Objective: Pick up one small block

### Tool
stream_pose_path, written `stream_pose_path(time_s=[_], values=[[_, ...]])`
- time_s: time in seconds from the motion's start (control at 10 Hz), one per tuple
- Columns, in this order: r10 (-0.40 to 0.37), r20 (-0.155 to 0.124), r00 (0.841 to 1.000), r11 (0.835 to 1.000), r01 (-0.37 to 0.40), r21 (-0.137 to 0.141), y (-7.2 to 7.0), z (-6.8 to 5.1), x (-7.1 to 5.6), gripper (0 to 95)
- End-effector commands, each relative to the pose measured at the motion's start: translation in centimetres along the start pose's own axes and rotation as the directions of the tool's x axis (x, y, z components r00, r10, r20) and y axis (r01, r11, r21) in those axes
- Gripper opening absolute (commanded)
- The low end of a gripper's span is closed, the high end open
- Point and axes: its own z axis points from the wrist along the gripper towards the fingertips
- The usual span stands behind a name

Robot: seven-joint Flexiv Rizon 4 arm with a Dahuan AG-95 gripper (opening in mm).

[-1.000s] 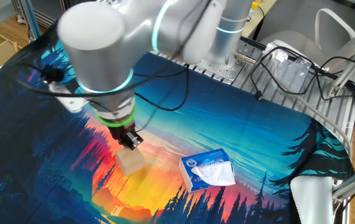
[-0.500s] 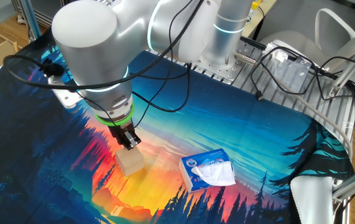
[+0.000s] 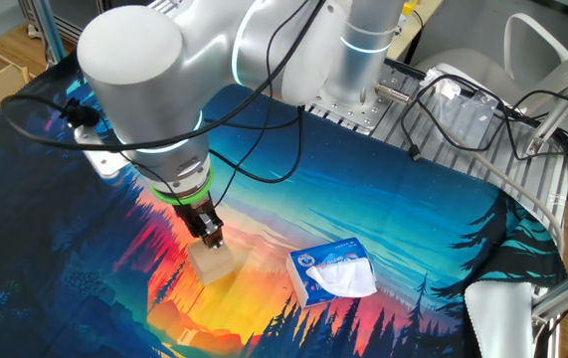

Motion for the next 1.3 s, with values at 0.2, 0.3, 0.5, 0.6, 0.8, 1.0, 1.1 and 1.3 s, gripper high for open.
stream_pose_path(time_s=[0.2, 0.3, 0.5, 0.6, 0.8, 1.0, 1.1, 1.3], values=[[0.016, -0.031, 0.999, 0.996, -0.018, -0.084, 0.03, -0.08, 0.01, 95.0], [0.013, -0.029, 0.999, 0.997, -0.015, -0.078, 0.03, -0.08, 0.01, 95.0], [0.011, -0.021, 1.000, 0.998, -0.012, -0.068, 0.03, -0.08, 0.01, 95.0], [0.010, -0.020, 1.000, 0.998, -0.011, -0.066, 0.03, -0.08, 0.01, 95.0], [0.018, -0.003, 1.000, 0.999, -0.018, -0.049, 0.03, -0.08, 0.01, 95.0], [0.033, 0.000, 0.999, 0.998, -0.033, -0.049, 0.03, -0.08, 0.01, 95.0], [0.045, 0.000, 0.999, 0.998, -0.045, -0.048, 0.03, -0.08, 0.01, 95.0], [0.065, -0.001, 0.998, 0.997, -0.065, -0.046, 0.03, -0.08, 0.01, 95.0]])
